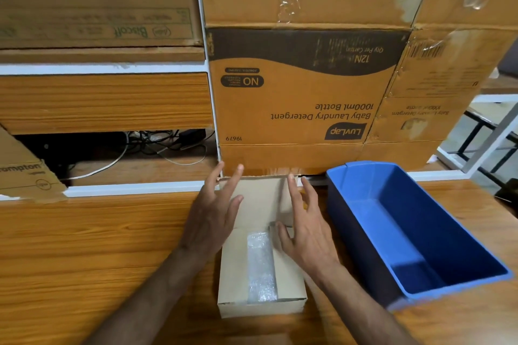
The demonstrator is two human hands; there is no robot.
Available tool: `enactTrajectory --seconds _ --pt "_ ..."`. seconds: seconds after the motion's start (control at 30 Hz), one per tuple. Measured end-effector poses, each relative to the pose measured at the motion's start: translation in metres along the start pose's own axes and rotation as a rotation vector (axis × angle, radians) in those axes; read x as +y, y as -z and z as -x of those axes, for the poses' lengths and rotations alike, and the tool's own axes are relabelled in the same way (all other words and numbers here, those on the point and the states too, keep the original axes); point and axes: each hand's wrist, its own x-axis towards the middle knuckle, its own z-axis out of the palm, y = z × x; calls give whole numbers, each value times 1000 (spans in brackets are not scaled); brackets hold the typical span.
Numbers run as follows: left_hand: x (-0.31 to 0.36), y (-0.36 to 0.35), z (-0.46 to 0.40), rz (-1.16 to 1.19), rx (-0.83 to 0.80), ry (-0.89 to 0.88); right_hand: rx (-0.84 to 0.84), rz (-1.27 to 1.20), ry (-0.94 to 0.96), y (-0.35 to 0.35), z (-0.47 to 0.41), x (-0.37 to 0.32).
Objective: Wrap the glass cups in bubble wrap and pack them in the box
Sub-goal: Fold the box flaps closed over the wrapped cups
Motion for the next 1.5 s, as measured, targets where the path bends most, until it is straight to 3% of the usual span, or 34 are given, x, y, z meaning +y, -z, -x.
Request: enactTrajectory --seconds 0.13,0.27,0.73,0.97,1.23,1.4,1.5 --pt "3 5 2 -206 -11 -53 156 95 42 8 -1 -14" --pt "7 10 11 -249 -18 -80 185 181 122 11 -2 -28" --pt "32 33 79 -75 -43 -27 35 313 48 10 64 -49" --pt "33 24 125 -123 -66 -96 -86 333 16 2 110 -44" --pt "35 3 161 -266 -175 -96 -194 199 -18 2 137 -29" --pt "47 5 164 -133 -156 47 -218 23 -90 5 145 -18" --pt "49 7 168 -66 -171 102 -221 43 -86 3 148 -11"
